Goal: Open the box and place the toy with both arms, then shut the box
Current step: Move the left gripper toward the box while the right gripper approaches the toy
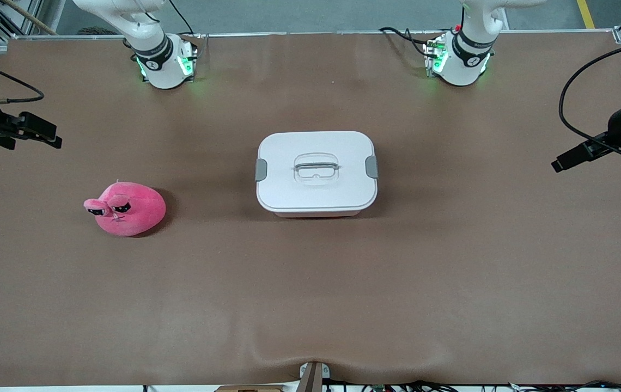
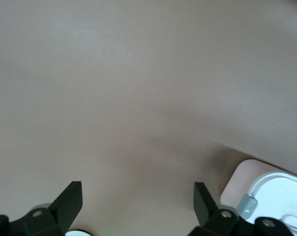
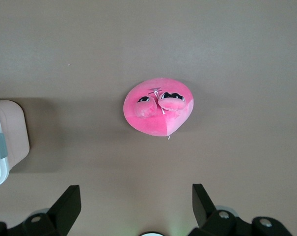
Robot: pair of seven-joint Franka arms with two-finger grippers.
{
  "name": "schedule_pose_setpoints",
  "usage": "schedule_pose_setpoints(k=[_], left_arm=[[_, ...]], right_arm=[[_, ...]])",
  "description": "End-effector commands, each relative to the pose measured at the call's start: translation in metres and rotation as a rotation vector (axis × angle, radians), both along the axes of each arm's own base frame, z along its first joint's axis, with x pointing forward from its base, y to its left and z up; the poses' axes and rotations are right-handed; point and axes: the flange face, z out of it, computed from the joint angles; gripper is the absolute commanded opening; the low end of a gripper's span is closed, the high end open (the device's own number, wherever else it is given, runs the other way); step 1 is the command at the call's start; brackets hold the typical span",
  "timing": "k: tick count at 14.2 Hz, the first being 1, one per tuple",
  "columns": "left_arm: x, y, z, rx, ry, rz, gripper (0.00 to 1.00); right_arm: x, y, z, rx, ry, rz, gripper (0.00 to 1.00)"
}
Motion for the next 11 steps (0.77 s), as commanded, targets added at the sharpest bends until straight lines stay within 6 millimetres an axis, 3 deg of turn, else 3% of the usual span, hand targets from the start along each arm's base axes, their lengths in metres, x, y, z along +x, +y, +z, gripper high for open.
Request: schedule_pose_setpoints(k=[1, 4, 11], left_arm=[[0.007, -0.012, -0.002, -0.055, 0.004, 0.069, 1.0], [0.008, -0.032, -0.008, -0.064, 0.027, 0.133, 1.0], [0.014, -0.05, -0.017, -0.066, 0.032, 0.186, 1.0]], right_arm=[[0.002, 0.001, 0.004, -0.018, -0.005, 0.002, 1.0], [0.005, 0.001, 0.0, -0.018, 0.0, 0.002, 1.0], [0.006, 0.001, 0.004, -0.018, -0.006, 0.002, 1.0]])
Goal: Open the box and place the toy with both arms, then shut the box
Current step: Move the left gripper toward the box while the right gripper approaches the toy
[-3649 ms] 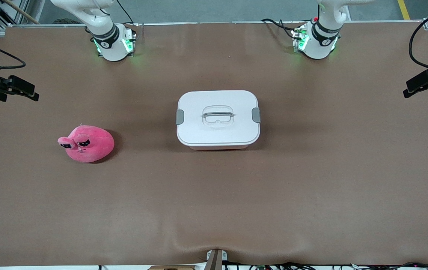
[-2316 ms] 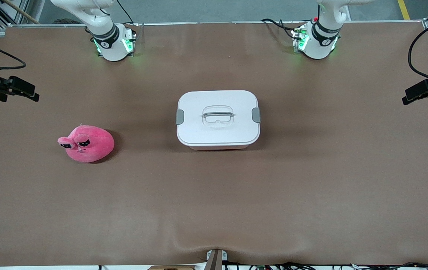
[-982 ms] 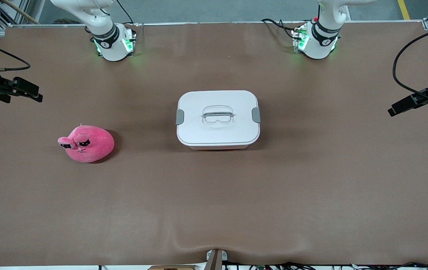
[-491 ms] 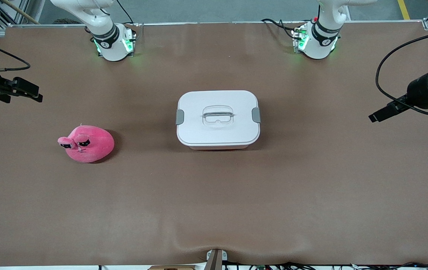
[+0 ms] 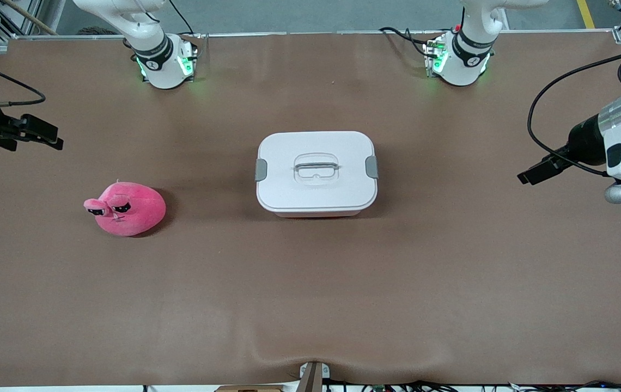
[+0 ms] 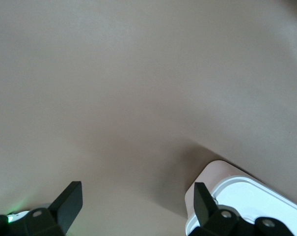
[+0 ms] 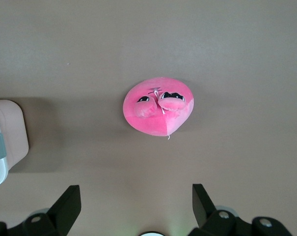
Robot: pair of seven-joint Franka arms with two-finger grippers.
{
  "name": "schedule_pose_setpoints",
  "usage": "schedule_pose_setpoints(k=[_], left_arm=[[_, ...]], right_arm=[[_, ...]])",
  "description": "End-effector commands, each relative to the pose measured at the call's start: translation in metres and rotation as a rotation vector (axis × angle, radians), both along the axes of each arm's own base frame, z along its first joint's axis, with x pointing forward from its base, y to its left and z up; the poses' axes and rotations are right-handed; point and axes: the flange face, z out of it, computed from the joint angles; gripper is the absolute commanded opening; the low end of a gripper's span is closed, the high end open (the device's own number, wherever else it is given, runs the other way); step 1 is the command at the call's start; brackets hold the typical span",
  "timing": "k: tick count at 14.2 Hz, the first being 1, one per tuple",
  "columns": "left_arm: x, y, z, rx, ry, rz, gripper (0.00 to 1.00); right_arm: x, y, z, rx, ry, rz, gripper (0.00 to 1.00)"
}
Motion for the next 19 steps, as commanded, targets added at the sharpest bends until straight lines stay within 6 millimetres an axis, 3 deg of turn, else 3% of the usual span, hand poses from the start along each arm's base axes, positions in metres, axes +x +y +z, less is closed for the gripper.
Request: schedule_pose_setpoints(k=[1, 4, 9, 15, 18, 19], left_arm=[[0.004, -0.016, 0.002, -0.014, -0.001, 0.049, 1.0], [0.006, -0.028, -0.004, -0.01, 0.009, 0.084, 1.0], [0.003, -0.071, -0.013, 0.004, 0.03, 0.191, 1.0], [0.005, -0.11, -0.028, 0.0, 0.042, 0.29, 1.0], [0.003, -0.129, -0.03, 0.0, 0.045, 0.349, 1.0], [0.002, -0.131, -0.03, 0.0, 0.046, 0.362, 1.0]], right_arm=[[0.004, 0.001, 0.008, -0.018, -0.015, 0.002, 1.0], [0.009, 0.001, -0.001, -0.018, 0.0, 0.002, 1.0], [0.009, 0.002, 0.0, -0.017, 0.0, 0.004, 1.0], [0.009, 0.003, 0.0, -0.017, -0.001, 0.005, 1.0], [0.013, 0.003, -0.007, -0.017, 0.008, 0.004, 1.0], [0.021, 0.003, -0.021, -0.017, 0.028, 0.004, 1.0]])
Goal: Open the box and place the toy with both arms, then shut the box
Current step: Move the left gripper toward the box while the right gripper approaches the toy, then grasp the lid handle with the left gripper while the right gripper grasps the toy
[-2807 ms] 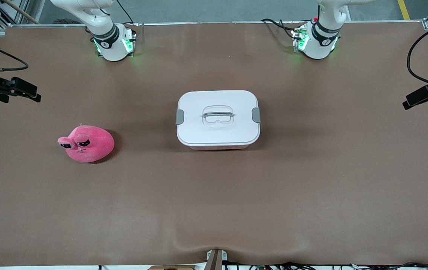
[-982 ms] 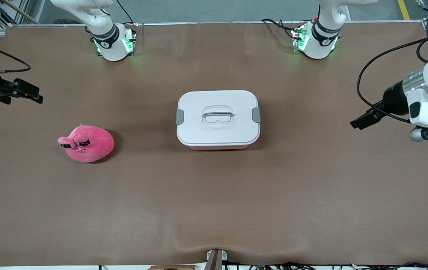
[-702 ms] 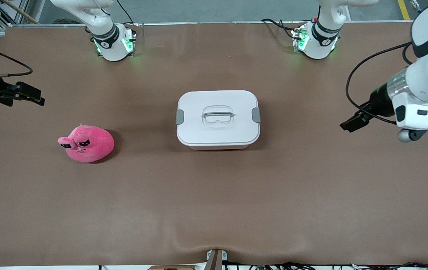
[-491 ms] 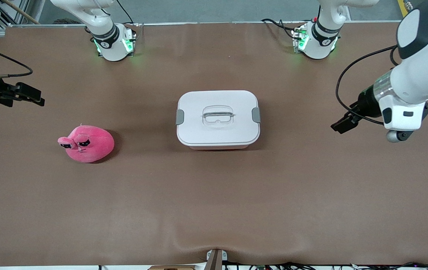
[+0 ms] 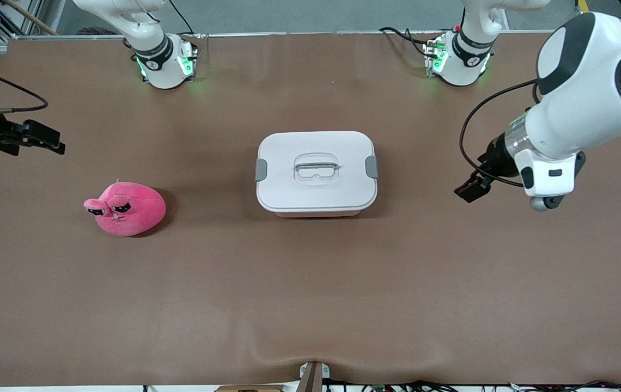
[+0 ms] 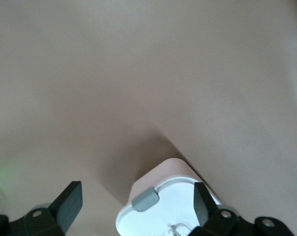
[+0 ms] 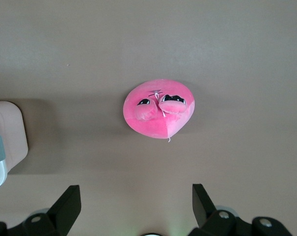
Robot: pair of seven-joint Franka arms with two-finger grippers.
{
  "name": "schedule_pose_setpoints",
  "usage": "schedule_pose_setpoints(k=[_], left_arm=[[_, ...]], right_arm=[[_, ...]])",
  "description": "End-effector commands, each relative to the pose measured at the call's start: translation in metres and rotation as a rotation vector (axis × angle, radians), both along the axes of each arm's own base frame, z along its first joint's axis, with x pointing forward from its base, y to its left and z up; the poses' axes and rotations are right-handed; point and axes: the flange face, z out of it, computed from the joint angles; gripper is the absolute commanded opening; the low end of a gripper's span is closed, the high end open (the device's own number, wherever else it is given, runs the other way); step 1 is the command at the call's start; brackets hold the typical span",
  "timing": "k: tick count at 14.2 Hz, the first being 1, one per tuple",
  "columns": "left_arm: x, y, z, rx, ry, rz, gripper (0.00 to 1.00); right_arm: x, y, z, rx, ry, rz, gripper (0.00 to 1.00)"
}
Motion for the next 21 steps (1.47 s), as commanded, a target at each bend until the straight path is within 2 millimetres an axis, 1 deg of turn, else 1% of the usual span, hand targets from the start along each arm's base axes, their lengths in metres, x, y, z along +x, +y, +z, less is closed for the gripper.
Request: schedule_pose_setpoints(k=[1, 3, 4, 5, 6, 7, 8, 9, 11, 12, 13, 14, 16, 19, 21], left_arm=[[0.001, -0.01, 0.006, -0.017, -0.001, 0.048, 1.0], [0.0, -0.016, 0.005, -0.016, 0.003, 0.062, 1.0], [0.0, -0.02, 0.0, -0.013, 0.011, 0.062, 1.0], [0.0, -0.024, -0.005, -0.007, 0.019, 0.066, 1.0], [0.0, -0.033, -0.011, -0.003, 0.025, 0.066, 1.0], [-0.002, -0.04, -0.011, -0.003, 0.019, 0.072, 1.0], [-0.001, -0.044, -0.013, -0.007, 0.014, 0.083, 1.0], [0.0, -0.048, -0.014, -0.01, 0.009, 0.101, 1.0], [-0.001, -0.067, -0.02, -0.015, -0.004, 0.119, 1.0], [-0.002, -0.076, -0.024, -0.016, -0.005, 0.134, 1.0], [-0.003, -0.087, -0.029, -0.02, -0.011, 0.148, 1.0], [-0.003, -0.098, -0.032, -0.026, -0.023, 0.165, 1.0], [-0.006, -0.119, -0.041, -0.029, -0.026, 0.194, 1.0], [-0.018, -0.153, -0.047, -0.038, -0.034, 0.247, 1.0], [-0.023, -0.167, -0.049, -0.041, -0.03, 0.332, 1.0]], right_arm=[[0.02, 0.001, -0.02, -0.017, 0.017, 0.0, 1.0], [0.029, 0.002, -0.027, -0.016, 0.022, 0.001, 1.0], [0.031, 0.001, -0.032, -0.016, 0.028, 0.0, 1.0], [0.035, 0.002, -0.042, -0.016, 0.046, 0.001, 1.0], [0.039, 0.002, -0.052, -0.018, 0.06, 0.002, 1.0], [0.041, 0.001, -0.06, -0.015, 0.075, 0.0, 1.0], [0.042, -0.003, -0.061, -0.015, 0.08, 0.003, 1.0], [0.043, -0.001, -0.064, -0.016, 0.082, 0.009, 1.0], [0.052, 0.001, -0.089, -0.003, 0.116, 0.008, 1.0], [0.054, 0.006, -0.097, -0.005, 0.126, 0.017, 1.0], [0.055, 0.014, -0.109, -0.01, 0.146, 0.032, 1.0], [0.058, 0.016, -0.131, -0.014, 0.173, 0.036, 1.0], [0.059, 0.016, -0.158, -0.016, 0.158, 0.035, 1.0], [0.057, 0.019, -0.178, -0.021, 0.147, 0.043, 1.0], [0.055, 0.024, -0.188, -0.042, 0.144, 0.061, 1.0]])
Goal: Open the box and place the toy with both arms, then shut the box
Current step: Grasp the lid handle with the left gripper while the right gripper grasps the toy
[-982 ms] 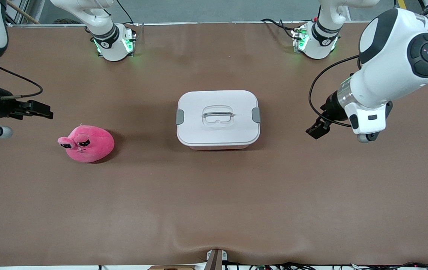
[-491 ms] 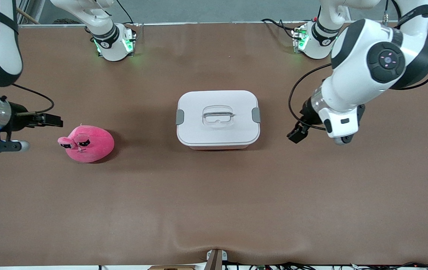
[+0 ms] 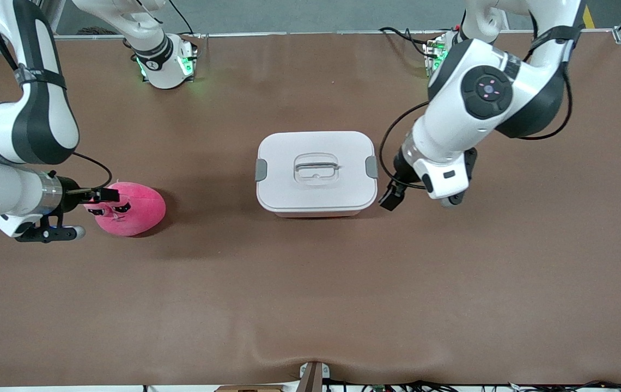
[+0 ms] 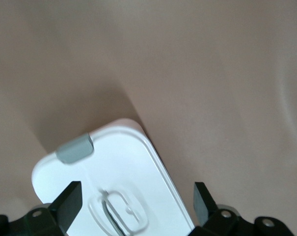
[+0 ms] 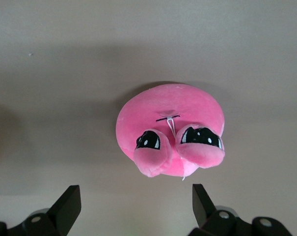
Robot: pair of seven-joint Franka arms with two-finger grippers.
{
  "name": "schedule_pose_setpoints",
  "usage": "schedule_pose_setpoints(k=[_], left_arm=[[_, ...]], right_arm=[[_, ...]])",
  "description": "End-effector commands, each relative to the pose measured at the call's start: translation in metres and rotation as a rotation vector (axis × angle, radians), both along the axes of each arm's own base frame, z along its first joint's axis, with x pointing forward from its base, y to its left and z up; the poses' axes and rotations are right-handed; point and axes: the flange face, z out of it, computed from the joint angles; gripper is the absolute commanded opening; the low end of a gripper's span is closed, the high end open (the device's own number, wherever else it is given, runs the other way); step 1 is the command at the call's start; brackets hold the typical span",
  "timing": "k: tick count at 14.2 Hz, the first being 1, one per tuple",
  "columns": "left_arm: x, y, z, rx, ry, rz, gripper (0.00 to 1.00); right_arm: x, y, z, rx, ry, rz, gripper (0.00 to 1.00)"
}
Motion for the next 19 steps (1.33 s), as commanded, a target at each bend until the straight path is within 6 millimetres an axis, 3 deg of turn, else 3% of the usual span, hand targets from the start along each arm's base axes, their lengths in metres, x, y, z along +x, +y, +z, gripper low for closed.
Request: schedule_pose_setpoints(k=[1, 3, 6, 8, 11, 14, 19], left_arm=[[-0.006, -0.022, 0.0, -0.011, 0.012, 0.115, 1.0], [-0.017, -0.042, -0.011, 0.005, 0.041, 0.182, 1.0], [-0.032, -0.063, -0.024, 0.039, 0.048, 0.155, 1.0], [-0.033, -0.062, -0.025, 0.051, 0.051, 0.187, 1.0], [-0.037, -0.07, -0.031, 0.074, 0.058, 0.239, 1.0], [-0.054, -0.097, -0.048, 0.139, 0.033, 0.327, 1.0], [-0.083, -0.138, -0.084, 0.162, 0.062, 0.313, 1.0]], right_arm=[[-0.008, 0.005, -0.002, -0.048, -0.012, 0.044, 1.0], [-0.009, 0.006, -0.006, -0.06, -0.016, 0.054, 1.0], [-0.012, 0.026, -0.025, -0.143, -0.042, 0.147, 1.0], [-0.018, 0.047, -0.033, -0.196, -0.061, 0.227, 1.0], [-0.023, 0.046, -0.048, -0.206, -0.064, 0.244, 1.0], [-0.025, 0.047, -0.056, -0.204, -0.076, 0.255, 1.0], [-0.038, 0.044, -0.073, -0.22, -0.069, 0.285, 1.0]])
